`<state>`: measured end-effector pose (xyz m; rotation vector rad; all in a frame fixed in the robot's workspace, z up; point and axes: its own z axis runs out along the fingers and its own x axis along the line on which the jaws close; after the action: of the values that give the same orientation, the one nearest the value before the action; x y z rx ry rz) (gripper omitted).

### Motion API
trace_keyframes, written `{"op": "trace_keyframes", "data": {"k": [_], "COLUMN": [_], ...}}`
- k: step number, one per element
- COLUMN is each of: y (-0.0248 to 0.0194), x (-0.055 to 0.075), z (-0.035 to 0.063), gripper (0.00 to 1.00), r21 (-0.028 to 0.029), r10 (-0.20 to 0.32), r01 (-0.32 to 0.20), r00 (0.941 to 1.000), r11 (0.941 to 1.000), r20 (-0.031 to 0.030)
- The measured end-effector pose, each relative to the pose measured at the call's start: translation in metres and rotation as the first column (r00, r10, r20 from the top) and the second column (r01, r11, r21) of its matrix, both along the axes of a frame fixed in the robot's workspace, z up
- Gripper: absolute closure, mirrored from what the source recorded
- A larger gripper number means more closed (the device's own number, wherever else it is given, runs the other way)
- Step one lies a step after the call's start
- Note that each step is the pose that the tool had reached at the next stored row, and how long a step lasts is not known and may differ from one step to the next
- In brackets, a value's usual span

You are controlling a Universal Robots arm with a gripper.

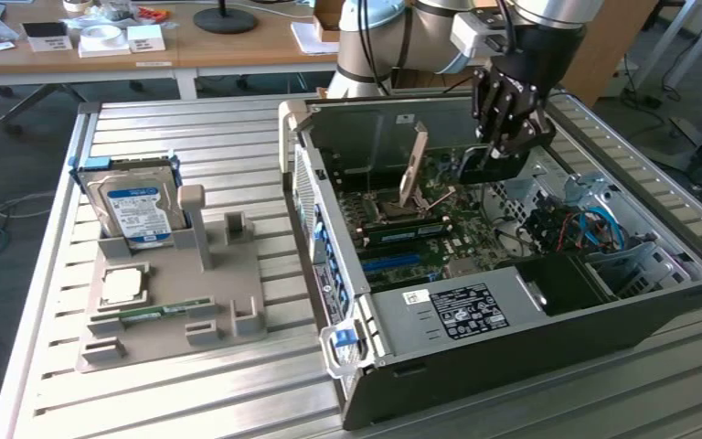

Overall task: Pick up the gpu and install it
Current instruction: 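Insert the gpu into the slot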

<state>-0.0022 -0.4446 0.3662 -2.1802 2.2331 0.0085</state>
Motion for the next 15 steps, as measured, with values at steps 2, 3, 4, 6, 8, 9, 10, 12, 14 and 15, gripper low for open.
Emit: {"op": "trace_keyframes", "data": {"k": [2,3,4,6,8,9,10,12,14,15], "y": [0.0000,0.0000,0.0000,0.0000,0.0000,0.0000,0.0000,0.0000,0.0000,0.0000], "x": [0.000,0.000,0.000,0.000,0.000,0.000,0.000,-0.001,-0.001,-0.001], "z": [-0.0002,-0.0003,-0.0003,-0.0004,-0.0024,-0.0038,-0.0054,-0.0090,-0.0113,-0.0115], "gripper": [0.73,0.73,0.73,0.73,0.73,0.73,0.73,0.73,0.73,0.73], "r21": [-0.0001,0.0000,0.0000,0.0001,0.0006,0.0003,0.0002,0.0002,0.0002,-0.0001], "r10": [0.000,0.000,0.000,0.000,0.000,0.000,0.000,0.000,0.000,0.000], "r01": [0.000,0.000,0.000,0.000,0.000,0.000,0.000,0.000,0.000,0.000], "r00": [1.0000,1.0000,1.0000,1.0000,1.0000,1.0000,1.0000,1.0000,1.0000,1.0000], "r11": [1.0000,1.0000,1.0000,1.0000,1.0000,1.0000,1.0000,1.0000,1.0000,1.0000], "r20": [0.0000,0.0000,0.0000,0.0001,0.0002,0.0001,0.0001,0.0002,0.0002,0.0002]}}
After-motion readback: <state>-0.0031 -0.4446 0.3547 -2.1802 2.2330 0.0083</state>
